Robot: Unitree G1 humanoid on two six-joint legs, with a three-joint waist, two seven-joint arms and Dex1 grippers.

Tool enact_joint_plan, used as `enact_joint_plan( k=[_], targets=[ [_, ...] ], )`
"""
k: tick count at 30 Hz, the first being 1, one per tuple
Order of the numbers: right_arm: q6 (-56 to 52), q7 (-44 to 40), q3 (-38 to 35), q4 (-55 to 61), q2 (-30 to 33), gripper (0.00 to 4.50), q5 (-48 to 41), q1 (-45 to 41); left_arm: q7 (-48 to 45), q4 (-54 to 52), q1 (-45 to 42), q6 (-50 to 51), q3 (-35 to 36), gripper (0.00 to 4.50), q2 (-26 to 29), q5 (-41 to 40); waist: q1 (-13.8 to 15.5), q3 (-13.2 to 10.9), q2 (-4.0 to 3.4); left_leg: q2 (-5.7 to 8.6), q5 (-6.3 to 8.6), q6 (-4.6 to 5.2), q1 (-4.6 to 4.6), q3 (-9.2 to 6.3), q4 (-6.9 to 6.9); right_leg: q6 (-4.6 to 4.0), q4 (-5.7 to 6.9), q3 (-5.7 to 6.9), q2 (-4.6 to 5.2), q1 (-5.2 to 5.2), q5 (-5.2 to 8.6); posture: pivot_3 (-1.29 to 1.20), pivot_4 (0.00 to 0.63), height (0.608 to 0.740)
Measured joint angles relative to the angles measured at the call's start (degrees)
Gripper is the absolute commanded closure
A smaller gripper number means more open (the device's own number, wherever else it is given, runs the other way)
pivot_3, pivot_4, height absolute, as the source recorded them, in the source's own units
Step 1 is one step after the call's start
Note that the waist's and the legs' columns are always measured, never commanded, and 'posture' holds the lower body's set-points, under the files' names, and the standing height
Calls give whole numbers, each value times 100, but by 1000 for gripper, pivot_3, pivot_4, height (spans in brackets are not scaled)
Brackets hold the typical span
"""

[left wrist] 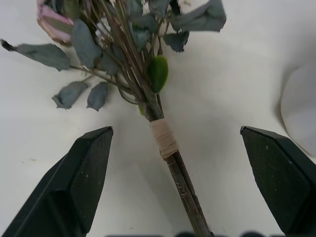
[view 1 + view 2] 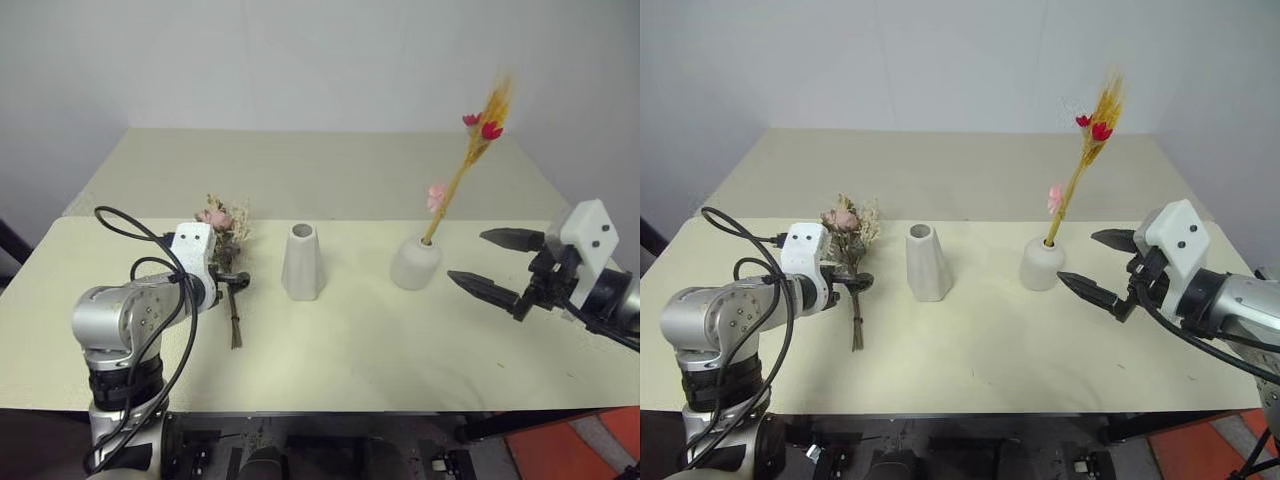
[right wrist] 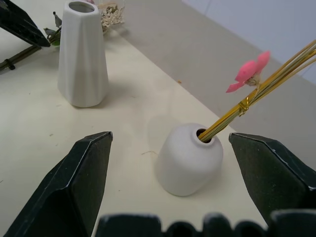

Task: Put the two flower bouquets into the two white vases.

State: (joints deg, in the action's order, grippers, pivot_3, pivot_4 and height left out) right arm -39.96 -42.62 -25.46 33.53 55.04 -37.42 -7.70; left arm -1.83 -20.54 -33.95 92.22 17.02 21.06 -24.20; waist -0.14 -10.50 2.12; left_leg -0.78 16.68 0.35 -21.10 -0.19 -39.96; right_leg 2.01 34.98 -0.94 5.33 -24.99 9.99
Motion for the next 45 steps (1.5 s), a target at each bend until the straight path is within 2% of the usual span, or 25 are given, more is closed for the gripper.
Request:
enact_joint_plan(
  k=[1,4,16,24,26,28,31,36,39,45],
  targets=[
    [0,26,-31,17,-1,28,7,33,50,132,-14,0,31,0,-61,12,2,1,1,0,0,0,0,0,0,0,1,1,-1,0,0,0,150,740],
    [-9,116,-48,101,-42,0,12,157,211,538,-201,0,293,598,-380,50,9,2,3,0,0,0,0,-1,-3,-1,2,3,-1,1,0,0,150,740],
    [-18,420,-153,337,-201,0,30,392,456,1708,-964,0,1080,4401,-709,179,9,3,5,2,0,0,-2,-1,-5,-1,0,3,1,1,-1,0,150,740],
    [28,452,-150,350,-274,0,213,441,483,1613,-966,-156,870,4426,-696,406,13,3,5,2,-1,-1,-2,-1,-5,-1,1,2,1,1,-1,0,150,740],
    [68,452,-146,349,-280,0,265,442,648,1524,-937,-875,813,4426,-864,635,27,4,7,2,-1,-3,-4,-2,-5,-1,-1,3,2,1,-1,0,150,740],
    [95,446,-145,343,-282,0,305,441,577,1366,-852,-2057,709,4426,-996,731,32,4,7,1,-2,-4,-7,-1,-4,-3,-2,3,4,-1,-2,0,150,740],
    [217,381,-167,314,-310,0,309,442,34,1155,-801,-3659,476,4426,-958,741,47,4,7,2,-3,-6,-7,2,-4,-3,-3,2,5,-1,-2,0,150,740],
    [561,274,-343,289,-614,0,217,398,-1238,1279,-1169,-5177,1082,4426,-1216,-617,74,4,8,2,-2,-4,-7,3,-12,-3,-2,4,3,3,-2,0,150,740],
    [732,287,-390,291,-795,0,178,400,-1759,1652,-1543,-5627,1262,4426,-1165,-1206,63,5,8,2,-1,-3,-2,2,-12,-3,-3,3,1,13,-2,0,150,740],
    [812,476,-468,475,-1077,0,191,719,-2303,2751,-2095,-5936,1271,4426,-1138,-1867,76,6,9,2,0,1,-2,-4,-21,-2,-6,11,1,20,-1,0,150,740]
  ],
)
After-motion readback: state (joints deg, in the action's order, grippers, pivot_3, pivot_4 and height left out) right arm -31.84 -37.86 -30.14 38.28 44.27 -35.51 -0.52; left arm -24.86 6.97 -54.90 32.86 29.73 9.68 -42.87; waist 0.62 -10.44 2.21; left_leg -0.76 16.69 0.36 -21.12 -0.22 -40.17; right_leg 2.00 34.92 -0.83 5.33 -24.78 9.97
